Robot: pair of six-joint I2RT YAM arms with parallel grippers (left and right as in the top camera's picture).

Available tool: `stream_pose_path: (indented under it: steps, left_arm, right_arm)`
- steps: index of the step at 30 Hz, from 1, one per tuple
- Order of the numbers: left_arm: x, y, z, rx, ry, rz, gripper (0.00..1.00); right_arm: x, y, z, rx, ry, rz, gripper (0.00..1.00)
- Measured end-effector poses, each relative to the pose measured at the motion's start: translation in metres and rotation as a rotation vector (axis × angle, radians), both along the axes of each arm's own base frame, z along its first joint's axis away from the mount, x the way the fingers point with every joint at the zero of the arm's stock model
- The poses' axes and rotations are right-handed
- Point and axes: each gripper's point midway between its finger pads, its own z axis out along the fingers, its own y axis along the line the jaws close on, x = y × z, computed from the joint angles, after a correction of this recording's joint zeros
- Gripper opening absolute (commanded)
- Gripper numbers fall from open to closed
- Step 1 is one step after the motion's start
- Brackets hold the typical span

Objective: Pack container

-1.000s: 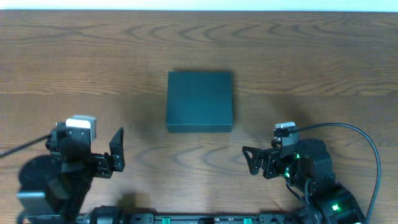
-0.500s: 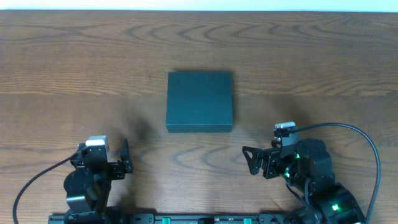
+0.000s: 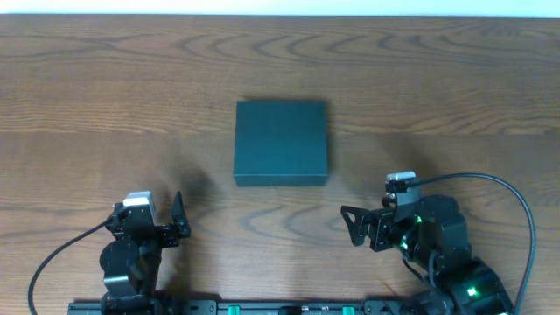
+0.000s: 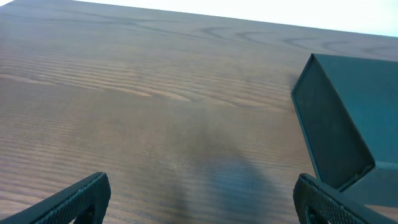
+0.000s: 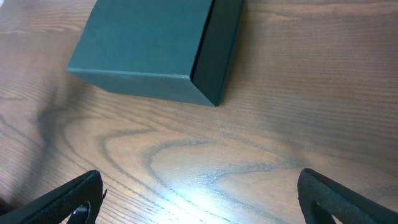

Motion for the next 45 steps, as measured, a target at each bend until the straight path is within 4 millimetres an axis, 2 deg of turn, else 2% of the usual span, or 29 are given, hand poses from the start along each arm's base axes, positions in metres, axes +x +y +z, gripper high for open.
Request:
stream_pose_path:
  steps: [35,39,45]
  left_arm:
    - [0.000,0.000,0.000,-0.001,-0.001,0.000,0.95]
    - [0.000,0.000,0.000,-0.001,-0.001,0.000,0.95]
    - [0.000,0.000,0.000,0.000,-0.002,0.000,0.95]
  right_arm:
    - [0.000,0.000,0.000,-0.005,-0.002,0.003,0.99]
    - [0.003,-0.010,0.000,-0.082,-0.055,0.006,0.99]
    - [0.009,-0.035,0.014,-0.190,-0.262,-0.047,0.99]
